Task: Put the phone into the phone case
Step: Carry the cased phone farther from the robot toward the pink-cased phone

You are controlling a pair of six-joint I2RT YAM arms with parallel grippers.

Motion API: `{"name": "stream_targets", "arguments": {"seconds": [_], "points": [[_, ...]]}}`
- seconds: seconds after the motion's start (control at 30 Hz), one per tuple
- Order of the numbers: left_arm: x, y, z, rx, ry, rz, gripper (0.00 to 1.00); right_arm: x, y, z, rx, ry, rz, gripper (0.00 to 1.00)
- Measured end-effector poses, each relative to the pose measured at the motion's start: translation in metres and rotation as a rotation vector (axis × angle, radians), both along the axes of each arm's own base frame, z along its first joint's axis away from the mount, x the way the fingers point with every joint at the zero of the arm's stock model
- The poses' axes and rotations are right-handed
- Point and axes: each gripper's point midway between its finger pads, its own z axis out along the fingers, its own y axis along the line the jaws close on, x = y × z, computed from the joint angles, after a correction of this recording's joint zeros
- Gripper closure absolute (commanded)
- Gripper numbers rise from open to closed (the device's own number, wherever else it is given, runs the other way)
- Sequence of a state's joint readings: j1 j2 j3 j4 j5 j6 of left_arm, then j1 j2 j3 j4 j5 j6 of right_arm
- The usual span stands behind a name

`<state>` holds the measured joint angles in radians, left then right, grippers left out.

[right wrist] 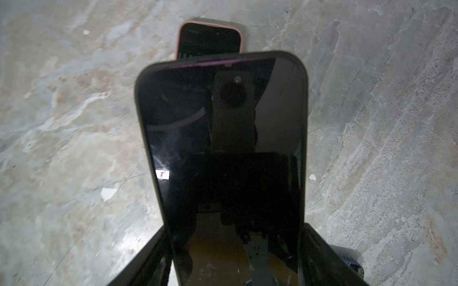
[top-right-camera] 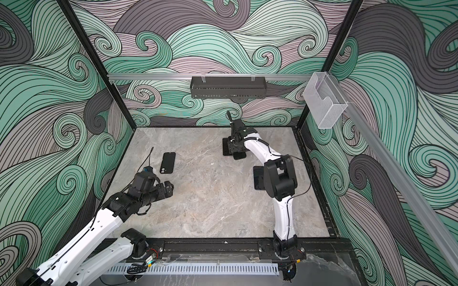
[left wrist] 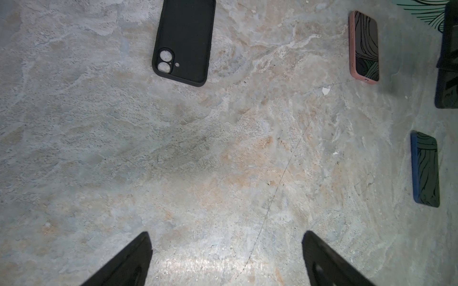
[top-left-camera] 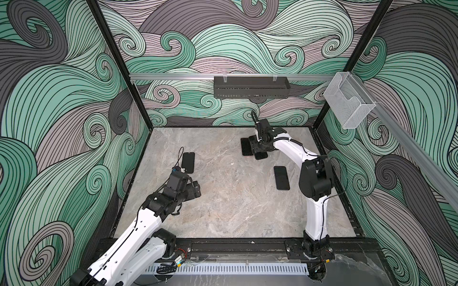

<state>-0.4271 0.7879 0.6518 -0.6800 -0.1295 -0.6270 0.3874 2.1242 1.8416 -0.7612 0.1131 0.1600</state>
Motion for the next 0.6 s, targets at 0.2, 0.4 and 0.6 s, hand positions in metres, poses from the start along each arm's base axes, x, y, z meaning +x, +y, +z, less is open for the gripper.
{"name": "stream_targets", "arguments": {"seconds": [0.2, 0.4, 0.6], "points": [[-0.001, -0.002, 0.005, -0.004, 0.000, -0.018, 0.04, 0.031, -0.010, -0.023, -0.001, 0.012, -0.071, 0.93], [-0.002, -0.003, 0.005, -0.007, 0.005, -0.027, 0.04, 0.055, -0.020, -0.039, 0.011, 0.016, -0.126, 0.92], [-0.002, -0.004, 0.005, -0.007, 0.008, -0.029, 0.04, 0.069, -0.028, -0.054, 0.013, 0.029, -0.161, 0.91]]}}
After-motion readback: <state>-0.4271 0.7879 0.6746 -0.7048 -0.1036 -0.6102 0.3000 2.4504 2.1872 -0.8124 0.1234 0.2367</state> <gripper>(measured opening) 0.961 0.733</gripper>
